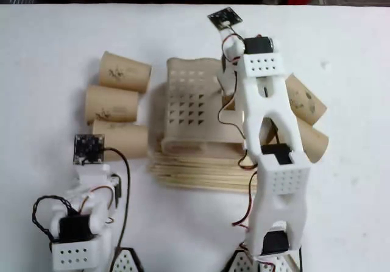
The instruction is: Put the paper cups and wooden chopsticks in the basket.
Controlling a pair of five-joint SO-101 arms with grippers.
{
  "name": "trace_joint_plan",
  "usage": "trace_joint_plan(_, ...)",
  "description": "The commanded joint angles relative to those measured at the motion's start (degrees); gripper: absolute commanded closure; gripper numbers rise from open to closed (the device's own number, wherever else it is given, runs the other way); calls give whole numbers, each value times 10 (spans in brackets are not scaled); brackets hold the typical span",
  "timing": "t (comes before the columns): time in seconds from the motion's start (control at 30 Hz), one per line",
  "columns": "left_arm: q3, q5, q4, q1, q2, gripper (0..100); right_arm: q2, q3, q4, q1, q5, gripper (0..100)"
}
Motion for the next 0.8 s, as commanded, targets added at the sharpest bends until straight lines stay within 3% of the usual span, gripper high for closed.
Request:
trace_joint_plan(0.0,0,2,3,-4,-4,883,13,-25,-34,13,-4,762)
trace_joint_plan(0.13,0,2,3,-4,-4,883,38,-25,-78,19,-4,790)
trace_joint_plan(0.33,0,2,3,-4,-4,883,44,-25,-122,19,-6,988)
trace_joint_plan(0.53,0,2,3,-4,-4,883,11,-64,-139,35,-84,982)
trace_joint_plan(0.77,0,2,3,-4,-4,883,-63,-150,-103,40,-91,983)
